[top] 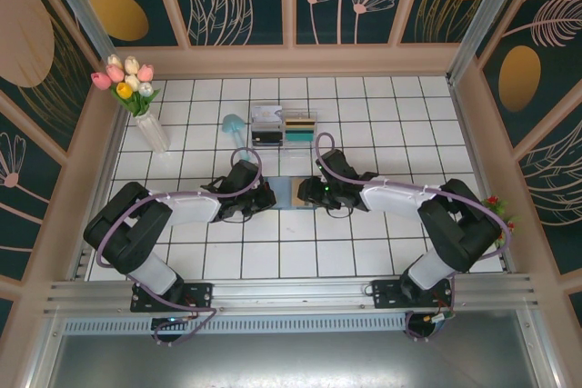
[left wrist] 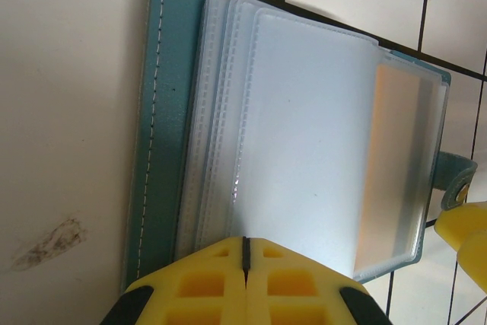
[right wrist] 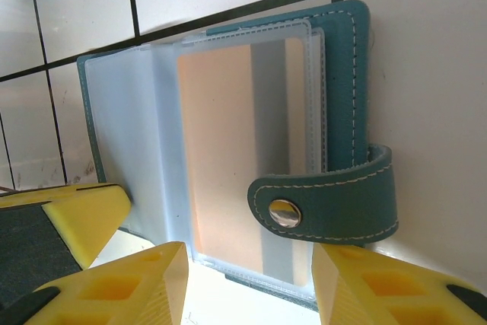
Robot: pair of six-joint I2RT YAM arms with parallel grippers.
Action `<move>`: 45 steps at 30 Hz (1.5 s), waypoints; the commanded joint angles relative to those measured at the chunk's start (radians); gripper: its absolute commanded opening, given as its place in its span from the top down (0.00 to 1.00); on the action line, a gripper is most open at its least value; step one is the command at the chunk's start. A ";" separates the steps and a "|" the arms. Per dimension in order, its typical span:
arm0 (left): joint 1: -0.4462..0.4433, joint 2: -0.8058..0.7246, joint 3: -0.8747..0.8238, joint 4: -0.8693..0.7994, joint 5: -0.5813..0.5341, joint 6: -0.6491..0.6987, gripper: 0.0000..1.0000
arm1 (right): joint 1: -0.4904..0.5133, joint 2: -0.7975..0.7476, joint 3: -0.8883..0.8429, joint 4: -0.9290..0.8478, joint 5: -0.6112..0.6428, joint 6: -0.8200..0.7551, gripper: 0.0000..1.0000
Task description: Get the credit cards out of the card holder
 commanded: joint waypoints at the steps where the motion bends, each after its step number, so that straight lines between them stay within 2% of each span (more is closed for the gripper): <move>1: -0.004 -0.004 0.009 -0.065 -0.028 0.022 1.00 | -0.007 -0.012 -0.013 0.006 0.005 -0.012 0.52; 11: -0.004 -0.005 0.007 -0.063 -0.024 0.018 1.00 | -0.006 0.078 0.015 -0.019 -0.015 -0.005 0.52; 17: -0.005 -0.005 0.001 -0.065 -0.026 0.020 1.00 | -0.005 0.093 0.006 0.034 -0.066 -0.005 0.51; 22: -0.004 -0.007 -0.004 -0.067 -0.026 0.020 1.00 | -0.006 0.054 0.002 0.043 -0.047 -0.001 0.53; 26: -0.004 -0.010 -0.004 -0.070 -0.028 0.022 1.00 | -0.006 0.003 0.018 -0.019 0.003 -0.004 0.53; 29: -0.005 -0.008 -0.003 -0.070 -0.029 0.022 1.00 | -0.006 -0.011 0.028 -0.042 -0.004 -0.013 0.53; 45: -0.004 -0.005 -0.001 -0.074 -0.029 0.025 1.00 | -0.005 0.047 0.013 -0.004 -0.048 -0.007 0.53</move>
